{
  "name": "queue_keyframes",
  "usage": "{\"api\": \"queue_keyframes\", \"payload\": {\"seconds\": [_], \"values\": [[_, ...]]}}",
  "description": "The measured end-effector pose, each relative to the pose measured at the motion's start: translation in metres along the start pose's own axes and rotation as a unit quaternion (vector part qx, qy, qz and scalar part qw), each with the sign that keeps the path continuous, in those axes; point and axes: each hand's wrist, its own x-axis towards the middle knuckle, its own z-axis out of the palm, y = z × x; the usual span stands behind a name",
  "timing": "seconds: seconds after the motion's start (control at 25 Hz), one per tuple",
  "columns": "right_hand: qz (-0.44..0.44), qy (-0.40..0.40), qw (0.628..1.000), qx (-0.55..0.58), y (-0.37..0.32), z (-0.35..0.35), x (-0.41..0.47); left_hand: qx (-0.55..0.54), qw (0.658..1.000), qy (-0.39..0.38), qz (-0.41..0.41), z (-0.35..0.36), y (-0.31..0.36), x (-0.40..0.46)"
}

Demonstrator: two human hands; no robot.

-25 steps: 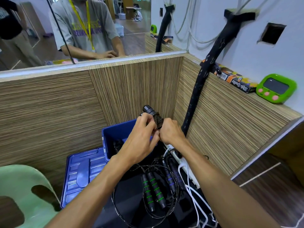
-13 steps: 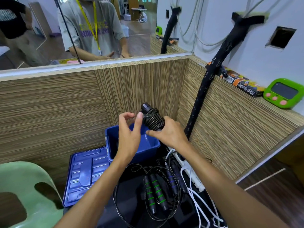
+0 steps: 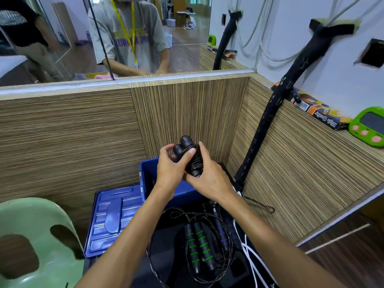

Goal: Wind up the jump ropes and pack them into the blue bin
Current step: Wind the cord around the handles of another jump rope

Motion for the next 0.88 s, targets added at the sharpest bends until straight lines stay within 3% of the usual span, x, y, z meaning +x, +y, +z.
{"api": "queue_keyframes", "payload": {"seconds": [0.16,0.28,0.48,0.64,0.72,0.88], "values": [[-0.026,-0.085,0.991,0.099,0.013,0.010,0.011,0.092,0.993,-0.012,0.068,-0.015,-0.007,0.015],[0.068,-0.079,0.952,0.287,0.014,0.020,0.029,0.100,0.992,-0.012,0.081,-0.015,-0.014,0.020],[0.073,0.072,0.983,0.155,-0.007,0.041,0.041,-0.026,0.993,0.078,-0.090,0.009,-0.026,0.018],[0.082,0.079,0.977,0.180,0.002,0.054,0.040,-0.010,0.984,0.117,-0.132,0.008,-0.022,0.026],[0.093,0.067,0.976,0.188,0.001,0.054,0.046,-0.005,0.986,0.109,-0.125,0.006,-0.025,0.031],[0.089,0.047,0.973,0.208,-0.006,0.044,0.059,0.019,0.989,0.143,-0.022,0.015,-0.027,0.029]]}}
